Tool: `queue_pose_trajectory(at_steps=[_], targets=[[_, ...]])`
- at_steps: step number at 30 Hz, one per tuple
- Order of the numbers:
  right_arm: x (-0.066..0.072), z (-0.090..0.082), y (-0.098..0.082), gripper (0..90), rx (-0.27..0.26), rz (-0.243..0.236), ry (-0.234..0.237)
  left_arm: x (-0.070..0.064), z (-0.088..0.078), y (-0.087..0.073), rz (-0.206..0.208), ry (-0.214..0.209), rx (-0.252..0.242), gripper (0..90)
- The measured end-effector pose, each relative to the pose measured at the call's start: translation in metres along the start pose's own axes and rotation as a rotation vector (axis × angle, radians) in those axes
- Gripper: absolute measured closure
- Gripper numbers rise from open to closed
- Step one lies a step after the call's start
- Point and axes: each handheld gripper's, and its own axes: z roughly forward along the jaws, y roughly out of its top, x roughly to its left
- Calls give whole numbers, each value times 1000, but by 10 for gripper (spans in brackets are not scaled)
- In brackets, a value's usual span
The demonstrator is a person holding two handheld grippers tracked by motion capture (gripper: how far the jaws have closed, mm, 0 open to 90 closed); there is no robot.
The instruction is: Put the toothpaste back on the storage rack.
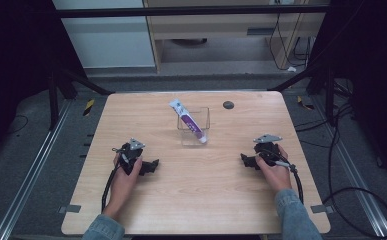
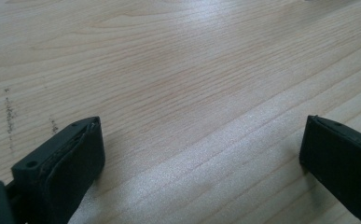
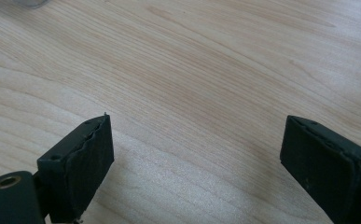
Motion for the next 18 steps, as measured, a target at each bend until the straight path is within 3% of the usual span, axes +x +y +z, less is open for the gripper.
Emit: queue_pose_trajectory(at_steps=[18], targets=[[-11,8,-3,63,11,70,-2,0,0,0,0,0,0,0]])
